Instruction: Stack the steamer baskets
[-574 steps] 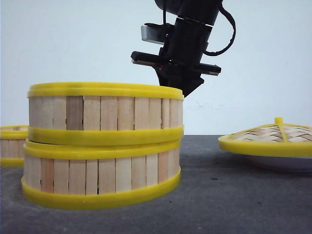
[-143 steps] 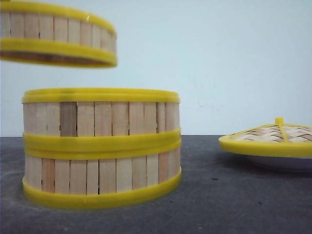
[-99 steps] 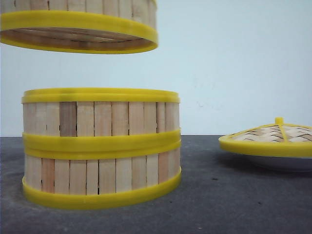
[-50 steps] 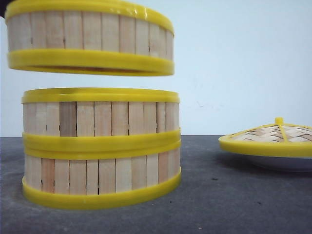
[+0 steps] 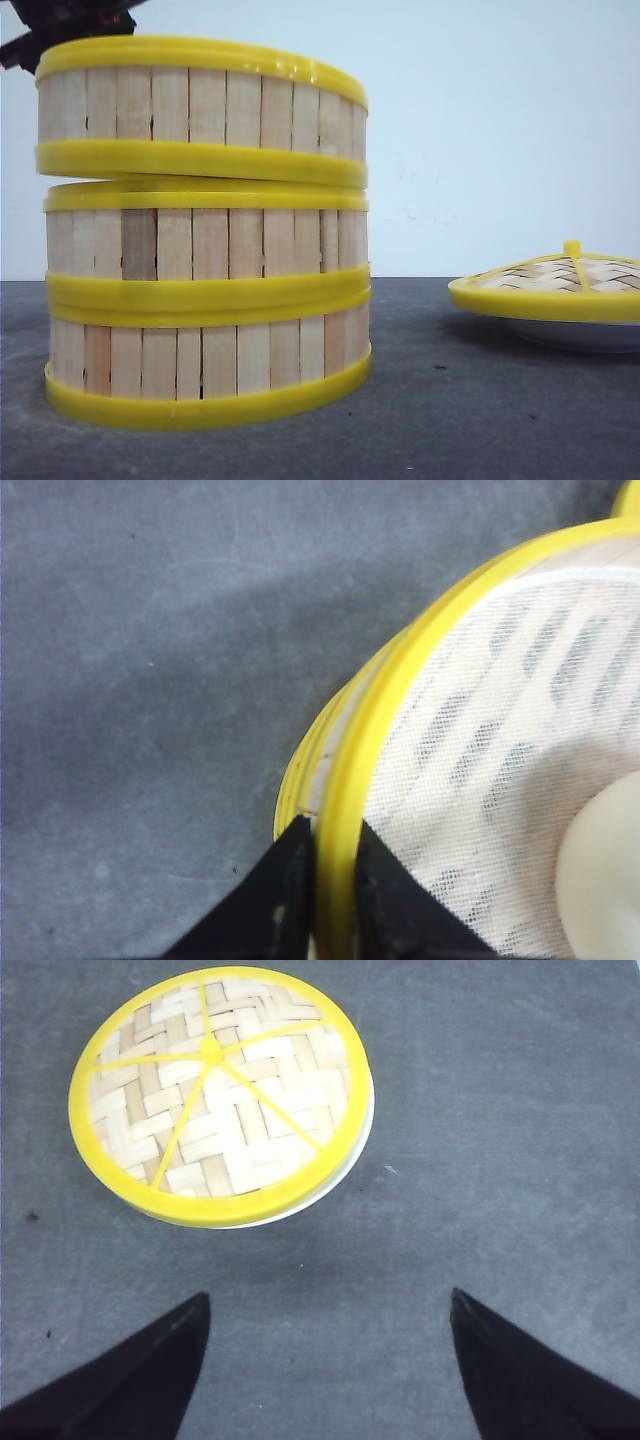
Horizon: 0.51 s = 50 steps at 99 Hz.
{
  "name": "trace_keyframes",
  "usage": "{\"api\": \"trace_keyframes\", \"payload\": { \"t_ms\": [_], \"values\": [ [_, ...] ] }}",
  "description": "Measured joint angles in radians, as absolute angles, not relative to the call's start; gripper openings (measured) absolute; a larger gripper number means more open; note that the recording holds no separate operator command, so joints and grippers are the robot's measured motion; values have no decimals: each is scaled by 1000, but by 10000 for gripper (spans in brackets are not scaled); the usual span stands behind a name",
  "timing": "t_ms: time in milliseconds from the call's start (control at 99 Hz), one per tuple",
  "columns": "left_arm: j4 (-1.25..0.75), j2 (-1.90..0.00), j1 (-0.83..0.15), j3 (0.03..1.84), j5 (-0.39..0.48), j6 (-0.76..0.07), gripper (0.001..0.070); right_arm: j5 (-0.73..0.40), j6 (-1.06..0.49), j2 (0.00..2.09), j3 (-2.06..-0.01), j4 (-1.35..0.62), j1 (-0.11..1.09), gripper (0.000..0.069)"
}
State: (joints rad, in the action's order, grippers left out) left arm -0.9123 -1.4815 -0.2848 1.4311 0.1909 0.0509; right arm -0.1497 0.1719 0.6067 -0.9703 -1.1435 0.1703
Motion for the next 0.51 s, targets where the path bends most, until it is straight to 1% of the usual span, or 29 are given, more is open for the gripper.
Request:
{"api": "trace_keyframes", "payload": {
  "t_ms": [505],
  "values": [
    [-908, -1497, -285, 1431, 189, 51, 22, -150, 172, 607, -970, -1139, 170, 471]
  ]
}}
